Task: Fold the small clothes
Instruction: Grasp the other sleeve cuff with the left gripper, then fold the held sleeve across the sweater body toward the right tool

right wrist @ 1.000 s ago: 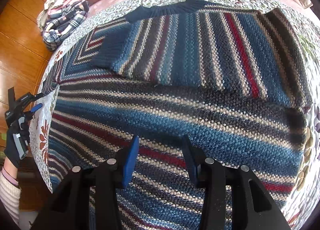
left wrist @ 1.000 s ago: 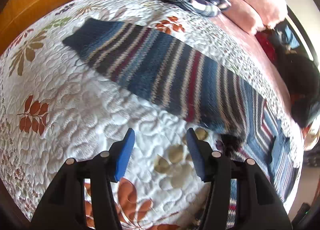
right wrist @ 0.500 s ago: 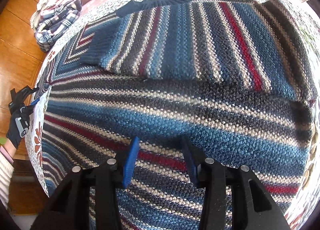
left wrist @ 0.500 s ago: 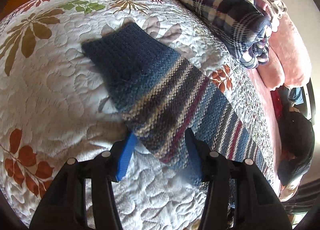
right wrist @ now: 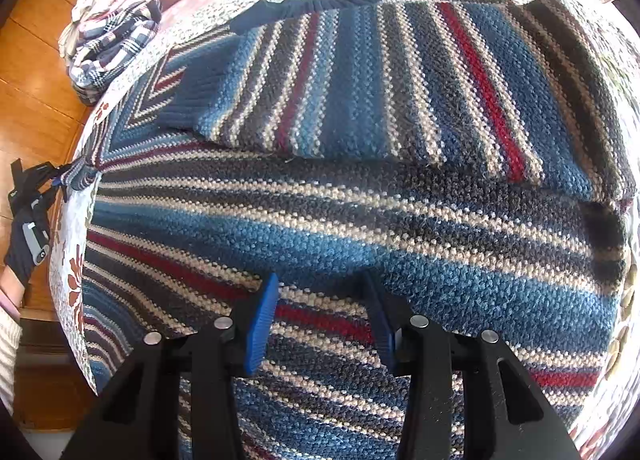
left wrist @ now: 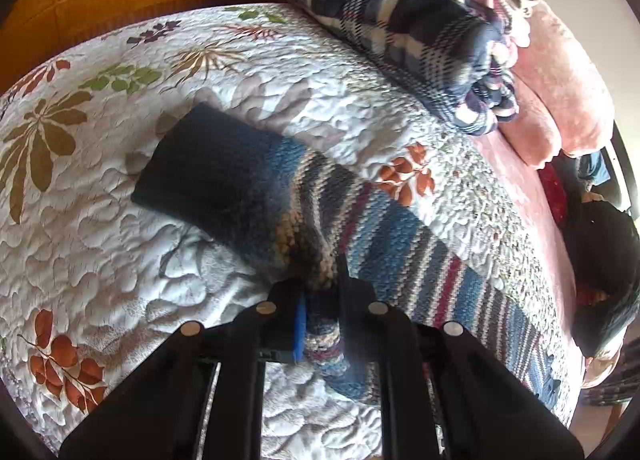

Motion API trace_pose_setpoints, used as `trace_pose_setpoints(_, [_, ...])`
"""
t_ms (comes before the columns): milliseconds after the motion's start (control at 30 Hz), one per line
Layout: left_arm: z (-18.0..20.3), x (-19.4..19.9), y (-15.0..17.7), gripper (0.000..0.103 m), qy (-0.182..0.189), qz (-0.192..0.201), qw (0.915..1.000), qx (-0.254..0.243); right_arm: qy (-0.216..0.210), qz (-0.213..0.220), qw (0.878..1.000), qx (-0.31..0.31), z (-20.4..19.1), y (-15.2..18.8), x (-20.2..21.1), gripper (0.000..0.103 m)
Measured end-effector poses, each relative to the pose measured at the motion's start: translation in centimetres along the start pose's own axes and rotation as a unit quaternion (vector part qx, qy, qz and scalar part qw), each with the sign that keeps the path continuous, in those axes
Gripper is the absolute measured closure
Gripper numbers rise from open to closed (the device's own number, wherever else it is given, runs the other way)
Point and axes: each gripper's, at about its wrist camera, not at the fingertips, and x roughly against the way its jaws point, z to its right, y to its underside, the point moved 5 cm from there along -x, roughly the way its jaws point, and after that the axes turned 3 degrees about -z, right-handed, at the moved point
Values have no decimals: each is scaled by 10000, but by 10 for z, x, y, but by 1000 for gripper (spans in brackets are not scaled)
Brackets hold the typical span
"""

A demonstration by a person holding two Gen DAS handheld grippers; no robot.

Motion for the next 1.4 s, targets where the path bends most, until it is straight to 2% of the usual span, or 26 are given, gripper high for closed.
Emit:
trace_pose_setpoints(167, [50,27,18,93,299,180,9970,-688,-84,34,9998,-179,3,0,9,59])
trace_pose_setpoints(333, [107,44,49,93,711,190,9895,-1240,-28,178,9995,-271,10,0,25,59])
trace_pose_setpoints(533, [180,58,100,93,1366,93,9771,-1630,56,291,9991,-290,17,1,37,59])
trace_pose_setpoints(800, [263,58,175,93,1738,-7,9607,-2166,57,330,9988,-365,28,4,39,59])
trace_pose_setpoints(900, [281,47,199,93,1797,-167,9576,-2244,87,312,9988,-372,31,5,37,59])
trace_pose_setpoints(1033, [291,21,227,93,1671,-410,9569,-2342,47,267,9988,-414,35,8,33,59])
trace_pose_setpoints(1200, [288,-13,256,93,1541,-804,9578,-2288,0,211,9987,-474,39,10,27,59])
trace_pose_setpoints(1400, [279,-39,285,90,1368,-1238,9529,-2406,9,176,9986,-508,40,10,23,58])
